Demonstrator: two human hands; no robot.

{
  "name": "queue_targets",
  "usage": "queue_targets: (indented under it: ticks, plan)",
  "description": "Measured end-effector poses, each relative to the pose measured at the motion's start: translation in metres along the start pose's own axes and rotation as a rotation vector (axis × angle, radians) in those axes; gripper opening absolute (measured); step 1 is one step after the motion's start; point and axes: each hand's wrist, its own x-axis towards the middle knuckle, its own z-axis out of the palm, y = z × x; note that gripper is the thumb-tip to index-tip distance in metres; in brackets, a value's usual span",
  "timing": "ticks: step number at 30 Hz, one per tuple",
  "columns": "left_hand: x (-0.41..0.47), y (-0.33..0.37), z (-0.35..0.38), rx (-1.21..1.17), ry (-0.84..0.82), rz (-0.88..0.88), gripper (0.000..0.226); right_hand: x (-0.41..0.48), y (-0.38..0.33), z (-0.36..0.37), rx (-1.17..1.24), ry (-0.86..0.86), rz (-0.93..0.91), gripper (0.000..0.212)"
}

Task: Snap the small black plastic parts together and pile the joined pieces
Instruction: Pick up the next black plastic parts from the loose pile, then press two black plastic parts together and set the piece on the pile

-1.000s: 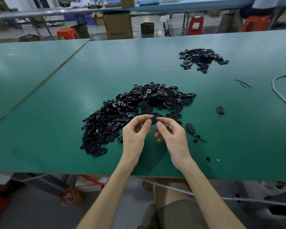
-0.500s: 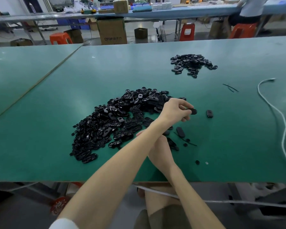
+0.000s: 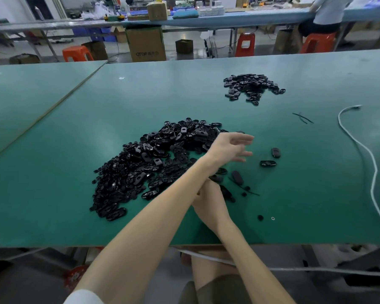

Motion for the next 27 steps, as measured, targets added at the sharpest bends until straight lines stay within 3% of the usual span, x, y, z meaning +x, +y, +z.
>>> queue_targets:
  ticks: [5, 10, 15, 21, 27]
  plan:
    - [-0.038, 0.0, -0.058, 0.104, 0.196, 0.071, 0.029, -0.001, -0.005, -0.001, 0.13, 0.014, -0.058, 0.011]
    - [-0.08, -0.024, -0.115, 0.58, 0.408, 0.07, 0.022, 0.0, -0.006, 0.001, 0.087, 0.075, -0.09, 0.02]
    - [-0.109, -0.052, -0.126, 0.824, 0.365, 0.067, 0.012, -0.002, -0.007, 0.0, 0.15, 0.119, -0.067, 0.023]
    - [-0.117, -0.063, -0.119, 0.789, 0.337, 0.082, 0.014, -0.002, -0.006, -0.001, 0.142, 0.127, -0.064, 0.025]
    - [-0.119, -0.06, -0.124, 0.866, 0.325, 0.031, 0.035, -0.004, -0.006, -0.001, 0.171, 0.119, -0.048, 0.023]
